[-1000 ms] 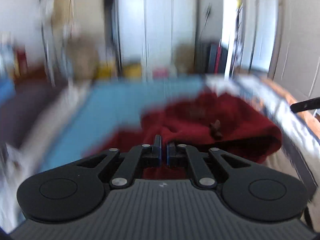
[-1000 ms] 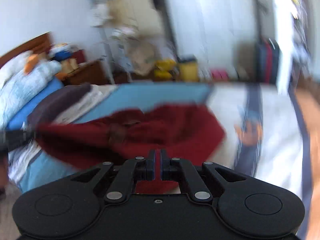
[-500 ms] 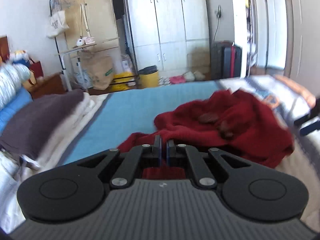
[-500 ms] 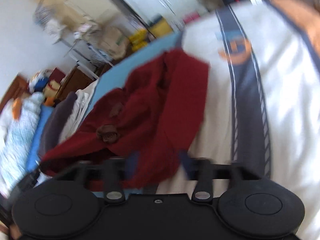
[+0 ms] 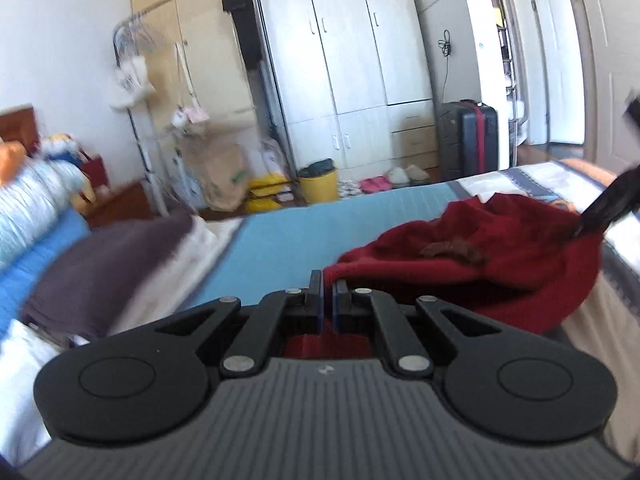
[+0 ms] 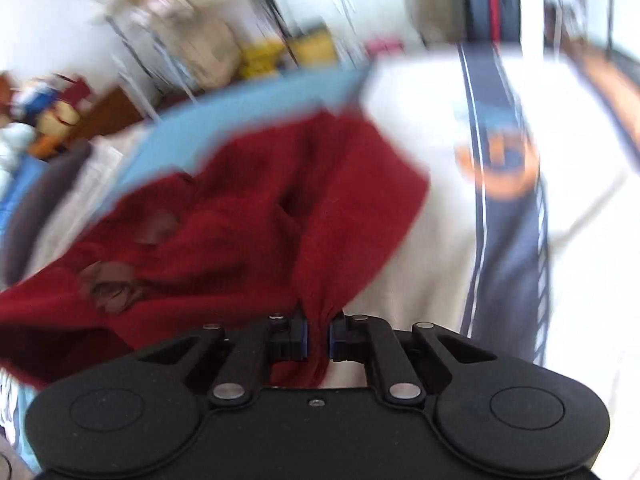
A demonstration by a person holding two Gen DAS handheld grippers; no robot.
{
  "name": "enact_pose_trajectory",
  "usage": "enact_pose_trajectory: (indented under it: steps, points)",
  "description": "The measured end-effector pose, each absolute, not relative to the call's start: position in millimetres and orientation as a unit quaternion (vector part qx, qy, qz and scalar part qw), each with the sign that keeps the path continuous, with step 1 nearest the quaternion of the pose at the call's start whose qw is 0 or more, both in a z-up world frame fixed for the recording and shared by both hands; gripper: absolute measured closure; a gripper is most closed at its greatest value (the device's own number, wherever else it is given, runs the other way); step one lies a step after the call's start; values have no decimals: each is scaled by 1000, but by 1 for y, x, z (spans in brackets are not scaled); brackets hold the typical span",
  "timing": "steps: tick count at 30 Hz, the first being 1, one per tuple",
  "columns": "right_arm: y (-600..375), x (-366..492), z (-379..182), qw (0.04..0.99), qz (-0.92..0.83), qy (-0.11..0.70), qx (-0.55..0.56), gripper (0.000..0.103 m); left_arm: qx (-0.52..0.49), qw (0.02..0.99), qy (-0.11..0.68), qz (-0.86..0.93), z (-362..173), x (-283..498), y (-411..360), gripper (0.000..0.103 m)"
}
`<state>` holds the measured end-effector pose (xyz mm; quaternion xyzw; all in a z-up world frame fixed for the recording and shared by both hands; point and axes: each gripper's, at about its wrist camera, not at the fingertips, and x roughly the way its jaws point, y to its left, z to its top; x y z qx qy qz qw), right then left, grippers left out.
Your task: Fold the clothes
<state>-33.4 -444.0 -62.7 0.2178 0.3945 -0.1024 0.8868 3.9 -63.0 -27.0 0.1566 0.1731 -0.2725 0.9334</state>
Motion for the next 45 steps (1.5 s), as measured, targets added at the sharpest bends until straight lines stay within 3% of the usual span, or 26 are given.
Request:
enact_pose_trajectory:
  steps: [3,8,14,16,18,20,25,31,34,38,45]
  points:
    - [-427,-64,-36,899,-87,378,205,92,164,923,188,-293,-28,-9,-64,100]
    - [-426,-101,-45,882,-108,413,201,92,193,900,229,-316,-35,-19,-66,100]
    - [-462,-98,-63,833,-76,460,298,91,217,859,303,-351,-38,-11,-72,96]
    - [-466,-98,-63,833,-60,453,311,91,211,872,282,-339,-17,-15,-73,90]
    - [-469,-105,-67,836,-53,440,323,91,221,893,235,-314,5,-26,-77,69]
    - [-466,-110,-68,838,-51,434,327,90,209,892,211,-340,23,-32,-82,58]
    - [-468,-104,-66,838,-43,440,322,87,142,873,204,-420,55,-26,-100,51]
    - [-444,-90,-72,831,52,471,291,82,172,808,340,-449,-14,21,-190,52]
    - [-437,-90,-68,835,57,473,274,73,214,785,367,-450,-71,21,-219,52]
    - [-464,-104,-68,832,23,437,341,61,182,767,438,-433,-112,29,-212,52]
    - [-522,-94,-92,784,-21,387,485,49,130,773,413,-464,-105,33,-205,53]
